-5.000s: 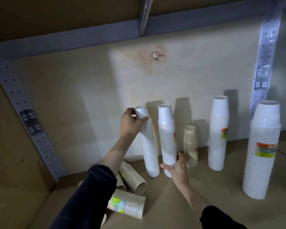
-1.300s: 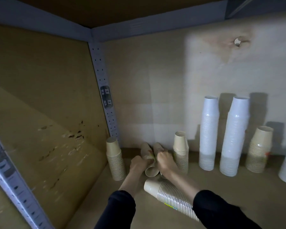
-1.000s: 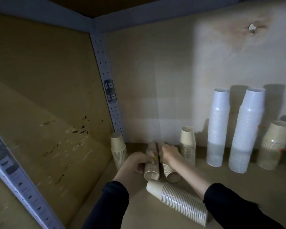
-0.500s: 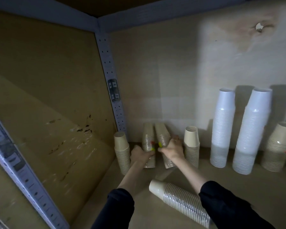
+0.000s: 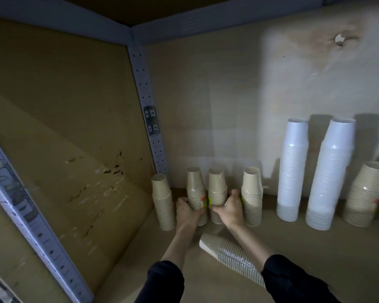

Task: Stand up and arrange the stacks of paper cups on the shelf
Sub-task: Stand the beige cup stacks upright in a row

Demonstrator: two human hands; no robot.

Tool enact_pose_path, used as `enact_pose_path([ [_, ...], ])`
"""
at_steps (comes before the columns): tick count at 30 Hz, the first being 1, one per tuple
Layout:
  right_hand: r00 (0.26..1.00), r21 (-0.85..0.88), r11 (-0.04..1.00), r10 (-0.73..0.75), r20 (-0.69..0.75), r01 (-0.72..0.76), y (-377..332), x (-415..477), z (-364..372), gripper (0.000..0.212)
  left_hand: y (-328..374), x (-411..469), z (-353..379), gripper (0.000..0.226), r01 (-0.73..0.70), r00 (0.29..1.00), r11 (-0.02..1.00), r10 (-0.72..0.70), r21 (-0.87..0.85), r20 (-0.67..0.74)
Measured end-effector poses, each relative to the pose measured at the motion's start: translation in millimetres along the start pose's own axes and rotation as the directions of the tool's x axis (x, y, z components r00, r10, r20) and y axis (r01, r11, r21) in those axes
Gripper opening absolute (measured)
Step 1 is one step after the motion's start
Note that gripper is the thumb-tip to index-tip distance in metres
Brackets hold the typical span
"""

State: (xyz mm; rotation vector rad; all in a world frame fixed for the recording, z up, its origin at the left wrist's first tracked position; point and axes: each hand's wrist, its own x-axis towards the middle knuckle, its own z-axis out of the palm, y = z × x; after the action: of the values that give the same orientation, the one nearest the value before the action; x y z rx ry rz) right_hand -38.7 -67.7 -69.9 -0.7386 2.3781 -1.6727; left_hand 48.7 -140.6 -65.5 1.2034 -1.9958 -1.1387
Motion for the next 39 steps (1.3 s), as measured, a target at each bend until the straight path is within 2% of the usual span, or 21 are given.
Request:
enact_pose_path([
  [3,0.999,-0.039,0.999,0.038,0.024,-0.037,-2,-4,-4,0.062,-2,-3,-3,0.062,-0.004,1.000,1.000,0.003,0.028,0.019],
  [7,0.977,-0.156,0.981,0.140,0.160,-0.115,-2,-9,-14,0.055,-7,-11,-9,0.061,0.010,0.998,0.997,-0.015,0.077,0.066],
  [10,0.947,-0.284,0.954,0.178,0.269,-0.099,0,-16,-23,0.019,-17,-19,-13,0.049,0.008,0.996,0.994,-0.017,0.111,0.083],
  [13,0.933,-0.321,0.944,0.186,0.309,-0.082,2,-22,-33,0.041,-26,-35,-19,0.038,0.000,0.994,0.982,-0.021,0.190,0.109],
  [16,0.924,-0.320,0.947,0.122,0.364,0.001,-4,-33,-44,0.050,-36,-51,-24,0.037,-0.052,0.990,0.950,0.009,0.308,0.138],
  [18,0.891,-0.355,0.932,0.100,0.443,0.072,-10,-41,-48,0.057,-42,-61,-26,0.036,-0.082,0.987,0.912,0.017,0.403,0.162],
  [20,0.834,-0.446,0.883,0.135,0.535,0.143,-13,-50,-48,0.057,-47,-69,-28,0.035,-0.107,0.984,0.874,0.024,0.475,0.178],
  [22,0.802,-0.539,0.814,0.167,0.574,0.216,-13,-57,-44,0.047,-52,-77,-29,0.036,-0.150,0.978,0.837,0.048,0.526,0.203],
  [23,0.800,-0.570,0.781,0.161,0.579,0.255,-13,-61,-42,0.039,-55,-81,-29,0.038,-0.180,0.973,0.820,0.067,0.543,0.222],
  [25,0.826,-0.597,0.746,0.115,0.552,0.296,-13,-67,-39,0.043,-62,-88,-28,0.043,-0.236,0.960,0.794,0.100,0.560,0.263],
  [27,0.862,-0.576,0.759,0.038,0.505,0.304,-17,-72,-40,0.037,-68,-93,-27,0.046,-0.281,0.950,0.777,0.143,0.563,0.276],
  [29,0.900,-0.506,0.820,-0.025,0.436,0.268,-24,-74,-44,0.036,-70,-95,-26,0.047,-0.299,0.948,0.768,0.171,0.566,0.268],
  [32,0.947,-0.328,0.920,-0.117,0.299,0.217,-43,-75,-57,0.049,-72,-95,-25,0.048,-0.302,0.949,0.768,0.187,0.565,0.253],
  [34,0.964,-0.171,0.970,-0.133,0.232,0.175,-55,-77,-68,0.047,-72,-95,-25,0.048,-0.300,0.950,0.769,0.189,0.565,0.247],
  [36,0.966,-0.046,0.988,-0.135,0.220,0.148,-58,-79,-75,0.044,-72,-95,-25,0.048,-0.295,0.952,0.769,0.186,0.567,0.243],
  [39,0.963,-0.041,0.988,-0.135,0.233,0.148,-51,-85,-78,0.051,-72,-95,-25,0.047,-0.296,0.952,0.765,0.188,0.571,0.242],
])
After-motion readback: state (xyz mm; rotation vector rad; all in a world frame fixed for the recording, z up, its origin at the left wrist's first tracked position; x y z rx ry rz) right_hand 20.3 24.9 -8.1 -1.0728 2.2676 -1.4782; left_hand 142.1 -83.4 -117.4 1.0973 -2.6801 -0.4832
